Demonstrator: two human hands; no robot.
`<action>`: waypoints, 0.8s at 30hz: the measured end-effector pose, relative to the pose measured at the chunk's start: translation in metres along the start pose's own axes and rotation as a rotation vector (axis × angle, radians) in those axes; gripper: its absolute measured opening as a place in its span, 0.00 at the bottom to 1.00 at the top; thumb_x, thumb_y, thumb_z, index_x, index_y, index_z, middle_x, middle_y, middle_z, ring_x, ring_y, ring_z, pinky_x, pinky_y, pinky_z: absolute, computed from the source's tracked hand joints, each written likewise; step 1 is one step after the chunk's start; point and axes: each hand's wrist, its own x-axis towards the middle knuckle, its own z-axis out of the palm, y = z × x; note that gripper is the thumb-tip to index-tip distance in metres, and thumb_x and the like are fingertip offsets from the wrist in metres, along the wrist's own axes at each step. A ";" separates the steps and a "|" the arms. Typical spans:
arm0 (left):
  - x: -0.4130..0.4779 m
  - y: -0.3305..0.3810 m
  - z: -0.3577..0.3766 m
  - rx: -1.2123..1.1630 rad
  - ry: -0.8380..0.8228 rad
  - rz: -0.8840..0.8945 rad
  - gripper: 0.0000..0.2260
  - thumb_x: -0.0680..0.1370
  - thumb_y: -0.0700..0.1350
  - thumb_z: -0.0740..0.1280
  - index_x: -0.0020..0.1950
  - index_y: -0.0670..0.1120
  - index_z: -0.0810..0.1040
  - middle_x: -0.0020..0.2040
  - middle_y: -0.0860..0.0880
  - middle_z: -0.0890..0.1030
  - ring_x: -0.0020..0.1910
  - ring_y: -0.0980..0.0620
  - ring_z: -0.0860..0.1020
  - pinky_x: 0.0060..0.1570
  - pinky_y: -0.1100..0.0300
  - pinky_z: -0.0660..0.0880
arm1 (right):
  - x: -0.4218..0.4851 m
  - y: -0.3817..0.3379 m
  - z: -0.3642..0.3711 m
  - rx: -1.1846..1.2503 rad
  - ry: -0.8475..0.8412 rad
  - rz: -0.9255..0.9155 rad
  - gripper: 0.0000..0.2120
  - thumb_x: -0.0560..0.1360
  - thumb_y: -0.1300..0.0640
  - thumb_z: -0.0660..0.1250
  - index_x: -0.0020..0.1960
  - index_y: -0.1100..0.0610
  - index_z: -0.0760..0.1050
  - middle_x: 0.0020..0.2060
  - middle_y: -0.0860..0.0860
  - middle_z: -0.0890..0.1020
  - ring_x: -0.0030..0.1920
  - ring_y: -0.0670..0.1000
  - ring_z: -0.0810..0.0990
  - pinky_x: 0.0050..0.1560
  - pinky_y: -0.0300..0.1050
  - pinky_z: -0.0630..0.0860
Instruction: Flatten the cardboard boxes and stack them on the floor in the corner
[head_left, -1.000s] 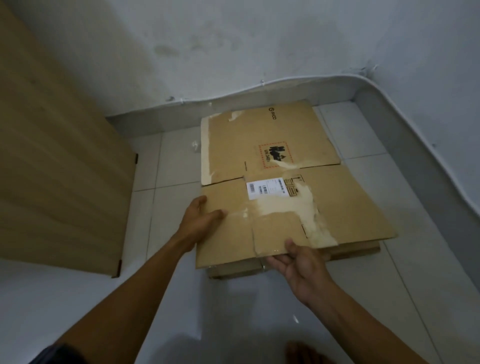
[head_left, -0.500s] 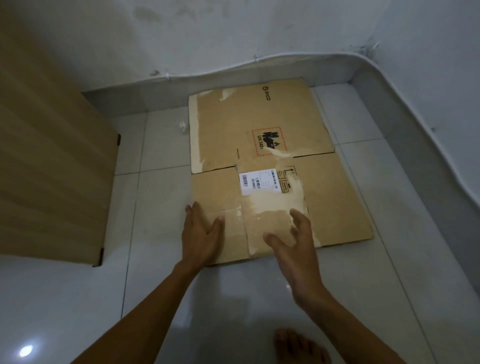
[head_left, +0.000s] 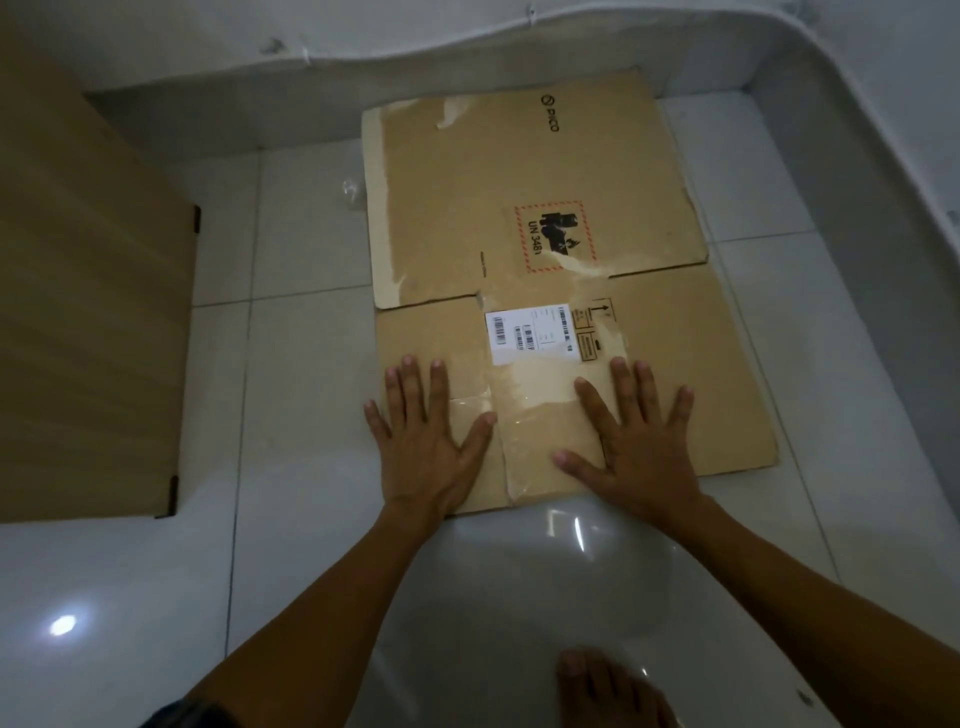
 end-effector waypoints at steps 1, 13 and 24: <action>-0.001 0.001 0.000 -0.002 -0.001 -0.005 0.37 0.74 0.69 0.43 0.77 0.53 0.38 0.78 0.47 0.36 0.76 0.48 0.33 0.70 0.45 0.30 | 0.000 0.000 -0.001 -0.006 0.000 0.002 0.42 0.68 0.24 0.43 0.76 0.44 0.45 0.77 0.57 0.44 0.76 0.59 0.39 0.68 0.73 0.38; -0.002 0.004 -0.005 0.000 -0.050 -0.029 0.38 0.73 0.71 0.41 0.77 0.53 0.37 0.78 0.47 0.36 0.76 0.47 0.33 0.73 0.39 0.36 | 0.001 0.002 -0.004 0.025 -0.050 -0.015 0.43 0.68 0.24 0.44 0.76 0.47 0.50 0.77 0.59 0.49 0.76 0.61 0.44 0.67 0.74 0.42; 0.002 0.001 -0.004 0.044 -0.109 -0.033 0.40 0.71 0.73 0.44 0.77 0.54 0.37 0.78 0.48 0.36 0.76 0.46 0.33 0.69 0.39 0.33 | 0.003 0.002 0.002 0.033 -0.037 -0.005 0.43 0.66 0.23 0.44 0.76 0.44 0.49 0.77 0.56 0.46 0.76 0.58 0.41 0.69 0.67 0.35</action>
